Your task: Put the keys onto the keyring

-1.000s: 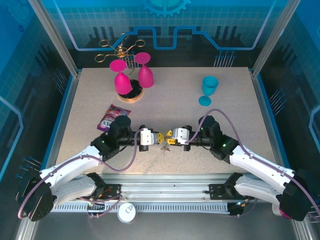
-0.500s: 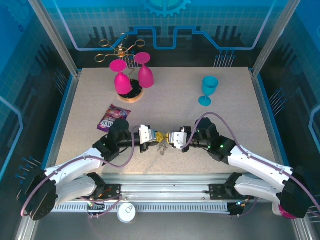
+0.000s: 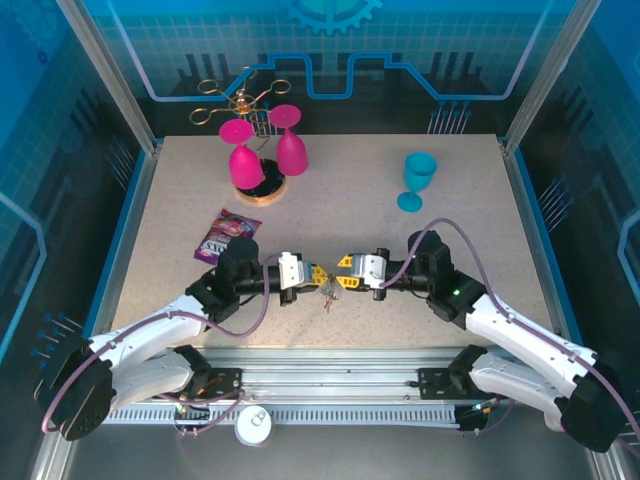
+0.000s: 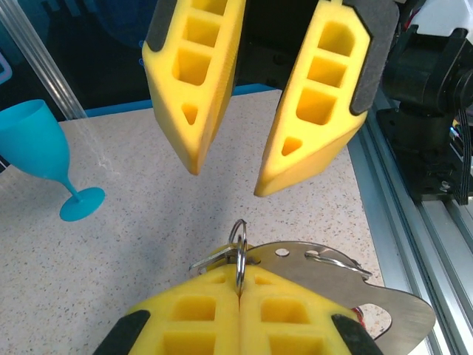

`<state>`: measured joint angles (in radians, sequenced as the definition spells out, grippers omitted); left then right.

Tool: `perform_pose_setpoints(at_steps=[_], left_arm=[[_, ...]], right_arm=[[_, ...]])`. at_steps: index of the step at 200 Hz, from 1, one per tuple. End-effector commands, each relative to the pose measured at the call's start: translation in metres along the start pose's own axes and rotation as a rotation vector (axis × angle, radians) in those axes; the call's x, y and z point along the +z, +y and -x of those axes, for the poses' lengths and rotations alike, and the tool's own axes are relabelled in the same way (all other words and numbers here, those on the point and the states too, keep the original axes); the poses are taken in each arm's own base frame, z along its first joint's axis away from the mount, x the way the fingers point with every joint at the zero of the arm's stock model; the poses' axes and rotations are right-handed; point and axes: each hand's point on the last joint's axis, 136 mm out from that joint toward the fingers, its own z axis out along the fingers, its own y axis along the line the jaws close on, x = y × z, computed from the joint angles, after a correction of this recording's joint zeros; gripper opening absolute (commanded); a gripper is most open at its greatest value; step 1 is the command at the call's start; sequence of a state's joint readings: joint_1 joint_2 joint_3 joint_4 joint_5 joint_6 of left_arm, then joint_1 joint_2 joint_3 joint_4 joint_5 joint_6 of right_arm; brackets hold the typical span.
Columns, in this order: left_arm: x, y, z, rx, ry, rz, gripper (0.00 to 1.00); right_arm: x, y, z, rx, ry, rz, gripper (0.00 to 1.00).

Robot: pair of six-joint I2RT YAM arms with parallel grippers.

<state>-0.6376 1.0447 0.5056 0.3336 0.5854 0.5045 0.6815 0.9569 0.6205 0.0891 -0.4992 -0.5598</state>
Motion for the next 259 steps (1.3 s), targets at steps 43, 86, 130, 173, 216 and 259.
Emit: perform_pose_setpoints(at_steps=[43,86,130,173,216,259], left_arm=[[0.001,0.001,0.013,0.059,-0.019,-0.038,0.0],[0.003,0.0,0.013,0.067,-0.015,-0.05,0.0],[0.003,-0.001,0.017,0.077,-0.024,-0.068,0.0],[0.004,-0.004,0.02,0.099,-0.032,-0.08,0.0],[0.002,-0.002,0.019,0.098,-0.023,-0.054,0.0],[-0.001,0.02,0.009,0.111,0.061,0.084,0.2]], right_arm=[[0.017,0.009,0.006,-0.001,0.006,0.091,0.28],[0.022,0.015,-0.009,-0.012,0.067,0.126,0.26],[0.028,0.017,-0.019,-0.014,0.11,0.149,0.23],[0.035,0.017,-0.022,-0.006,0.154,0.174,0.09],[0.033,0.016,-0.017,0.002,0.203,0.195,0.0],[0.033,0.02,-0.011,0.002,0.263,0.239,0.0]])
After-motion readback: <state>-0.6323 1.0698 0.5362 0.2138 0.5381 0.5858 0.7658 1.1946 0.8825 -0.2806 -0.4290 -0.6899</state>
